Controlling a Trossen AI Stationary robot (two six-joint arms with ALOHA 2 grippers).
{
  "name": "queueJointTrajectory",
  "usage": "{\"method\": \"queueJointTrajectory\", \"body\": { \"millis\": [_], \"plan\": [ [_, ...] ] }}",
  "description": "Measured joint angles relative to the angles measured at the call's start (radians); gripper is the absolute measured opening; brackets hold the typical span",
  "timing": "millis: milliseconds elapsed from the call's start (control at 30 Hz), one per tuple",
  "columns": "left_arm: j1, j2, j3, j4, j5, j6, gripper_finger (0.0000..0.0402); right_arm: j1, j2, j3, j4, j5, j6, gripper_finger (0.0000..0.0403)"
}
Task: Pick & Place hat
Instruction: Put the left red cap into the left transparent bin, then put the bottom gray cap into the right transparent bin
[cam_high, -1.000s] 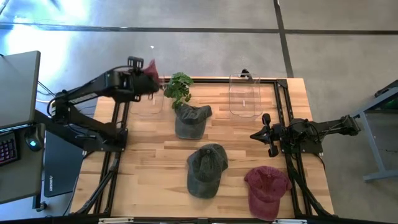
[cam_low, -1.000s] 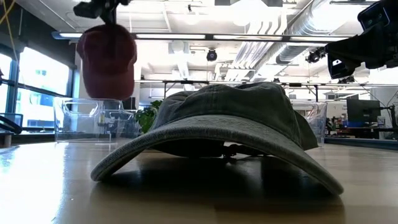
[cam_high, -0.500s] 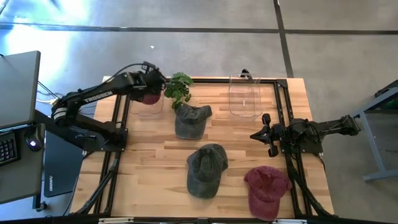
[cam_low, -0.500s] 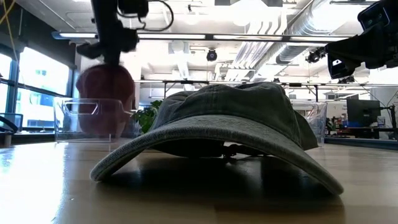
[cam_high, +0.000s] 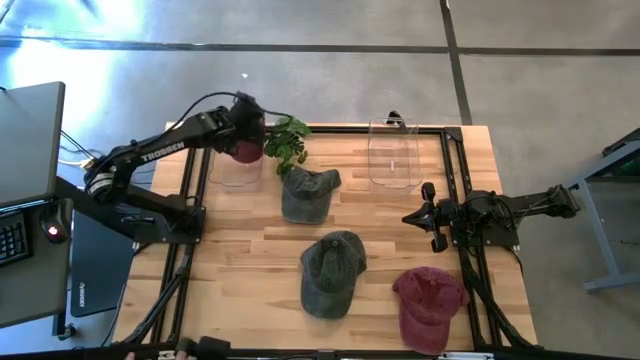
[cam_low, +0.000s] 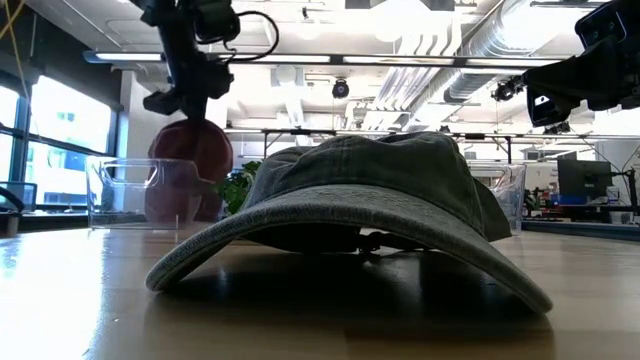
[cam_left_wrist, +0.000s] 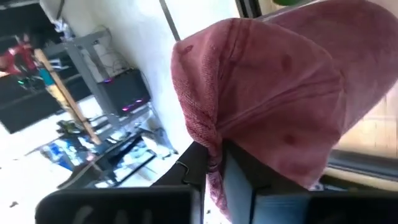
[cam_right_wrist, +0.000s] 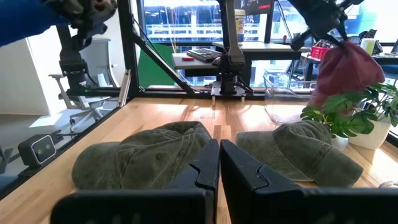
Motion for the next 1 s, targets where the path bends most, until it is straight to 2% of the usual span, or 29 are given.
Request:
{"method": "queueJointTrajectory", "body": {
  "millis": [200,333,433,500,567,633,700,833,900,1000],
  "plan": [
    [0.082,0.0,0.0,0.003,0.063,-0.045,0.0129,0.0,0.0,0.0,0.0,0.0,0.0,0.0012],
    [0.084,-0.001,0.034,0.008,-0.029,-0.14,0.0187,0.0,0.0,0.0,0.0,0.0,0.0,0.0012],
    [0.077,-0.011,0.103,0.007,-0.153,-0.285,0.0207,0.0,0.0,0.0,0.0,0.0,0.0,0.0012],
    [0.058,-0.01,0.158,-0.015,-0.244,-0.394,0.0209,0.0,0.0,0.0,0.0,0.0,0.0,0.0012],
    [0.033,-0.013,0.22,-0.057,-0.27,-0.544,0.0207,0.0,0.0,0.0,0.0,0.0,0.0,0.0012],
    [0.007,-0.033,0.28,-0.112,-0.216,-0.713,0.0201,0.0,0.0,0.0,0.0,0.0,0.0,0.0012],
    [-0.027,-0.059,0.328,-0.147,-0.11,-0.869,0.0192,0.0,0.0,0.0,0.0,0.0,0.0,0.0012],
    [-0.145,-0.111,0.34,-0.131,0.109,-1.058,0.0163,0.0,0.0,0.0,0.0,0.0,0.0,0.0012],
    [-0.24,-0.13,0.311,-0.089,0.151,-1.103,0.0144,0.0,0.0,0.0,0.0,0.0,0.0,0.0012],
    [-0.414,-0.138,0.24,-0.003,0.12,-1.122,0.0116,0.0,0.0,0.0,0.0,0.0,0.0,0.0012]
  ]
}}
